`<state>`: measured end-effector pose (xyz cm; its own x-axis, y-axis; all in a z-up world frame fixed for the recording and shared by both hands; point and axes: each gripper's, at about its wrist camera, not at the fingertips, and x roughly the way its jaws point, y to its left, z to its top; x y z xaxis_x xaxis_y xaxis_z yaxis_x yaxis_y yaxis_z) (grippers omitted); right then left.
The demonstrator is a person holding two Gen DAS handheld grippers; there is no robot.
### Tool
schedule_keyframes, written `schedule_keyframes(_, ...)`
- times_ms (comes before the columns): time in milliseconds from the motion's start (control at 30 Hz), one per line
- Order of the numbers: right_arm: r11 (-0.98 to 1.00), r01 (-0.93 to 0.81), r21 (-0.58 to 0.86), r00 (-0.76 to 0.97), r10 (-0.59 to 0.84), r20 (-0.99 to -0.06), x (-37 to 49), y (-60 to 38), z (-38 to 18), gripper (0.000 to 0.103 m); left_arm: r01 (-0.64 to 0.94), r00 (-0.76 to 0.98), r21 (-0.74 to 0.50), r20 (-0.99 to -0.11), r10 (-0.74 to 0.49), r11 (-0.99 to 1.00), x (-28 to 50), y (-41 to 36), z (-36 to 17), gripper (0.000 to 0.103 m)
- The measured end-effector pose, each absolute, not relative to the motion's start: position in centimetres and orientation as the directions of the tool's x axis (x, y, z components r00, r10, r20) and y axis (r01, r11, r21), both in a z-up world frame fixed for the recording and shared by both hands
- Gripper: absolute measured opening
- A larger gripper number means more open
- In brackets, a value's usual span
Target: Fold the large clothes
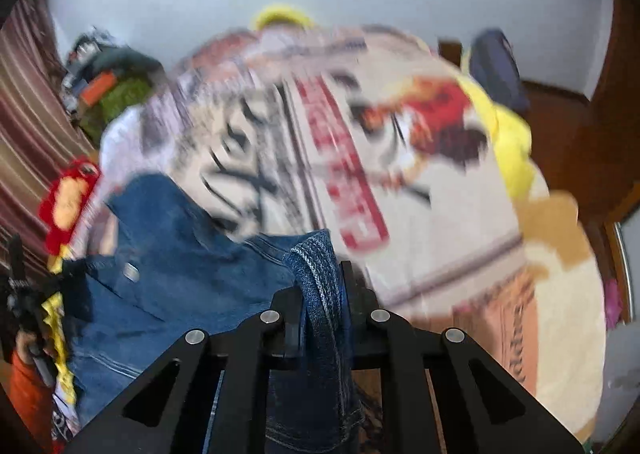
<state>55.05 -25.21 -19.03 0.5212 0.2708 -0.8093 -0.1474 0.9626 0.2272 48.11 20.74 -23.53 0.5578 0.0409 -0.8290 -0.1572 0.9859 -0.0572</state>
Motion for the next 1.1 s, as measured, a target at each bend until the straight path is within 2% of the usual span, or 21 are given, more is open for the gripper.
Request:
schedule_keyframes(167,0.961,-0.205,0.183,0.604,0.272,-0.75,56.3,-23.3,-14.8,0.01,-0.161,0.609,-0.059,-0.792,0.052,0.985,48.6,22.8,-21.1,0.011)
schedule_keyframes(267,0.966,-0.216,0.14,0.616,0.246,-0.748,57.5,-22.1,-14.7,0.01,-0.168,0.617,-0.056,-0.784,0.061,0.984,49.8,23.6,-20.8,0.011)
schedule_keyframes(500,0.985,-0.159,0.071,0.566,0.15,-0.811,60.4,-21.7,-20.2,0.01,-0.2,0.543,-0.04,-0.836,0.077,0.979,52.7,25.3,-24.5,0.012)
schedule_keyframes(633,0.989,-0.144,0.034,0.519,0.105,-0.848,61.5,-22.2,-24.0,0.011,-0.227,0.499,-0.009,-0.86,0.108,0.974,53.5,26.0,-27.3,0.02)
schedule_keyframes(733,0.986,-0.167,0.008,0.498,0.091,-0.863,61.5,-22.0,-25.5,0.012,-0.233,0.501,-0.025,-0.86,0.098,0.972,53.7,26.3,-28.3,0.022)
schedule_keyframes(833,0.978,-0.196,-0.073,0.527,0.043,-0.849,61.1,-21.3,-25.7,0.017,-0.211,0.503,0.029,-0.854,0.134,0.977,53.6,25.6,-28.4,0.022)
schedule_keyframes(867,0.974,-0.201,-0.105,0.537,0.019,-0.843,60.9,-21.0,-25.7,0.026,-0.201,0.502,0.049,-0.852,0.146,0.978,53.6,25.4,-28.5,0.022)
schedule_keyframes(900,0.967,-0.194,-0.163,0.554,-0.029,-0.832,60.6,-20.8,-25.7,0.046,-0.192,0.501,0.066,-0.851,0.156,0.979,53.5,25.1,-28.5,0.022)
schedule_keyframes(967,0.95,-0.178,-0.258,0.583,-0.109,-0.805,60.2,-20.8,-25.9,0.064,-0.191,0.495,0.072,-0.854,0.159,0.979,53.5,25.1,-28.6,0.023)
schedule_keyframes(1033,0.949,-0.19,-0.25,0.584,-0.095,-0.806,59.9,-21.3,-25.8,0.065,-0.2,0.487,0.059,-0.86,0.151,0.978,53.4,25.3,-28.4,0.024)
schedule_keyframes(1100,0.968,-0.173,-0.184,0.552,-0.06,-0.832,59.7,-22.5,-25.1,0.065,-0.209,0.48,0.046,-0.866,0.144,0.977,53.2,25.4,-28.1,0.024)
